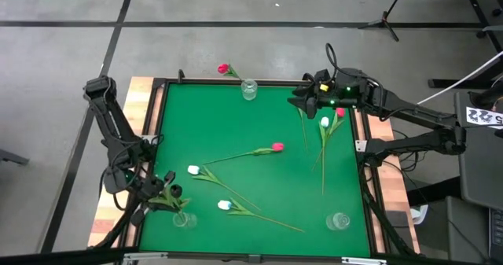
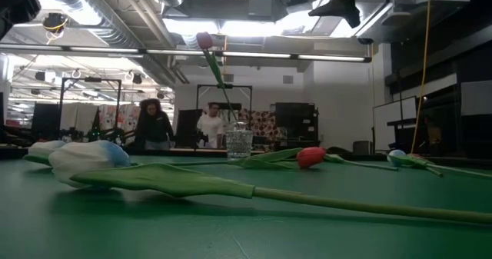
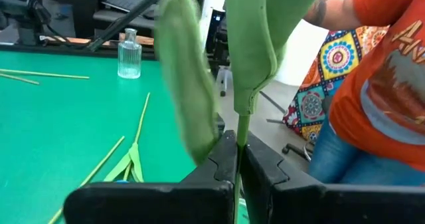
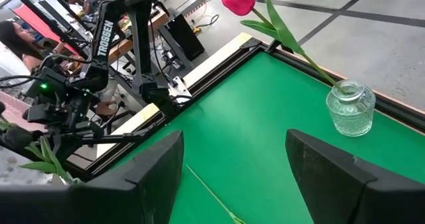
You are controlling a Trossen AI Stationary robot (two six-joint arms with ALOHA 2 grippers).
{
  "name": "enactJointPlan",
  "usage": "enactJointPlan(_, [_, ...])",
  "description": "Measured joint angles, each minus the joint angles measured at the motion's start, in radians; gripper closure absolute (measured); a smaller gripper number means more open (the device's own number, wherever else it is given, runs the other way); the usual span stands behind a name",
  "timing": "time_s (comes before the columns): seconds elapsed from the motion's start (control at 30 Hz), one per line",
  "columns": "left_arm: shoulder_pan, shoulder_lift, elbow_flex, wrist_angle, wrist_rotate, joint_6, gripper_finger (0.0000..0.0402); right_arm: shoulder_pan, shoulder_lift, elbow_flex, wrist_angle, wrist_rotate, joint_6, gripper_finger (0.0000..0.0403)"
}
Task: Sort flowers into vase by color
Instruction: Put the left black flower into the bottom left transparent vase
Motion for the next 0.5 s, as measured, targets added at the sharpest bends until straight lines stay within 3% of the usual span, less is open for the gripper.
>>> enactJointPlan(0.5, [0.000,0.179,0.032,-0.001,0.008,-0.006,0.0398,0.000,0.000,0.000,-0.001,0.000,-0.006,0.0139])
